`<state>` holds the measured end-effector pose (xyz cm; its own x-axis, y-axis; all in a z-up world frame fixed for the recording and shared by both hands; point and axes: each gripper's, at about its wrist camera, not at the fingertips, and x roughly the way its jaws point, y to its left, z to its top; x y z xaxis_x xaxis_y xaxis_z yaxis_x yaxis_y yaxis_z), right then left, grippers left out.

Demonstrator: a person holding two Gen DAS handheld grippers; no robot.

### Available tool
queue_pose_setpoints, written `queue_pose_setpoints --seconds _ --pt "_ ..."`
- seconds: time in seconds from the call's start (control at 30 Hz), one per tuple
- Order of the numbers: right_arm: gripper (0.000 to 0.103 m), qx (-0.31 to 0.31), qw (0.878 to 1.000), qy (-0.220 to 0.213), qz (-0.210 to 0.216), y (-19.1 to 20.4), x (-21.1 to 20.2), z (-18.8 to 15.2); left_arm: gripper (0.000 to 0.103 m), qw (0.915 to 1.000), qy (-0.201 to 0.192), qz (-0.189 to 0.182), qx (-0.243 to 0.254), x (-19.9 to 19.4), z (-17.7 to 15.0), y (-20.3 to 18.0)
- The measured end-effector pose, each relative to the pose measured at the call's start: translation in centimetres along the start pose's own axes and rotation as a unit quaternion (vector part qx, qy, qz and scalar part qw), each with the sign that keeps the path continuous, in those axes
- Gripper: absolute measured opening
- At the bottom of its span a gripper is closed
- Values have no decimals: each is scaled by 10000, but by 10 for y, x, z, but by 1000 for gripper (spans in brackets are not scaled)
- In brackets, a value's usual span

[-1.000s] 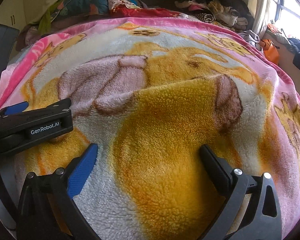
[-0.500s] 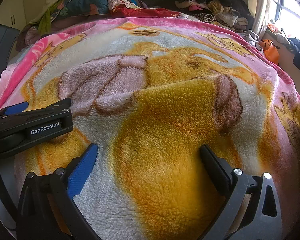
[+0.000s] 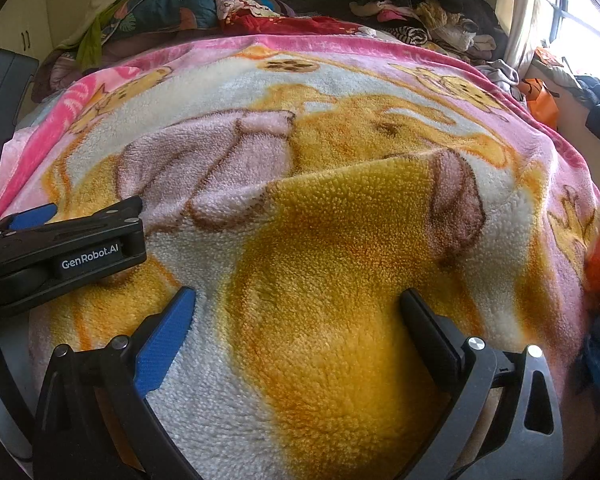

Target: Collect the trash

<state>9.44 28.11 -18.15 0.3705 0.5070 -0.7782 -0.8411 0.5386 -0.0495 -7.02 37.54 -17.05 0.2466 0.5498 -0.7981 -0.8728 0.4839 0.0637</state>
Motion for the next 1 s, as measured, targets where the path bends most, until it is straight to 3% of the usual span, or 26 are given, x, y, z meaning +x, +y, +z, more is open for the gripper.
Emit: queue_pose_setpoints --seconds 1.0 --pt "98 0 10000 -1 -1 0 1 1 94 10000 3 0 -2 0 0 1"
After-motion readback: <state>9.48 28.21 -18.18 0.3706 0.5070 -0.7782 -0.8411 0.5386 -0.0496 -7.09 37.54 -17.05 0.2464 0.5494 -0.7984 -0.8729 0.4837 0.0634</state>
